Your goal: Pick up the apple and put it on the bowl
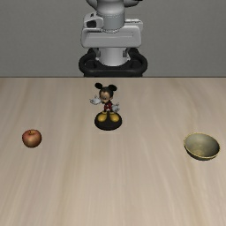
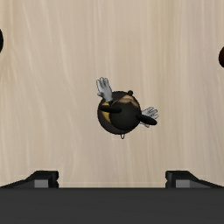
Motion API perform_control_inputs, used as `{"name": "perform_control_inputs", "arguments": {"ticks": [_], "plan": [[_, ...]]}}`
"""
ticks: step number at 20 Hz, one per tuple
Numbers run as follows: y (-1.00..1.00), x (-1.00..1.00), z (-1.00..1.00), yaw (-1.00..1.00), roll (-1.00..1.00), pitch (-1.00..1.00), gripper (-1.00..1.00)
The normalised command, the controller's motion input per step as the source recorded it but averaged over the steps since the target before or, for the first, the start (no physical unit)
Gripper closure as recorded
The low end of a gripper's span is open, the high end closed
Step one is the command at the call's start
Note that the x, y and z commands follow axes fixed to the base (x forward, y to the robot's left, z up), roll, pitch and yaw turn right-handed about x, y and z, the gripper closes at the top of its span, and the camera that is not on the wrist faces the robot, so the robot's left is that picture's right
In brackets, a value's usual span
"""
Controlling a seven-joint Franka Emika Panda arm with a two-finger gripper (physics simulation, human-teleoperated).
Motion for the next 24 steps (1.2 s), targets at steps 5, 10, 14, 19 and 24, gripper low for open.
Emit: {"name": "perform_control_inputs", "arguments": {"ticks": [5, 10, 14, 19, 24], "plan": [[-1.00, 0.00, 0.00, 0.00, 0.00, 0.00, -1.00], [-1.00, 0.00, 0.00, 0.00, 0.00, 0.00, -1.00], [-1.00, 0.00, 0.00, 0.00, 0.00, 0.00, -1.00], [-1.00, 0.00, 0.00, 0.00, 0.00, 0.00, -1.00], [-0.60, 0.40, 0.00, 0.00, 0.00, 0.00, -1.00]]}}
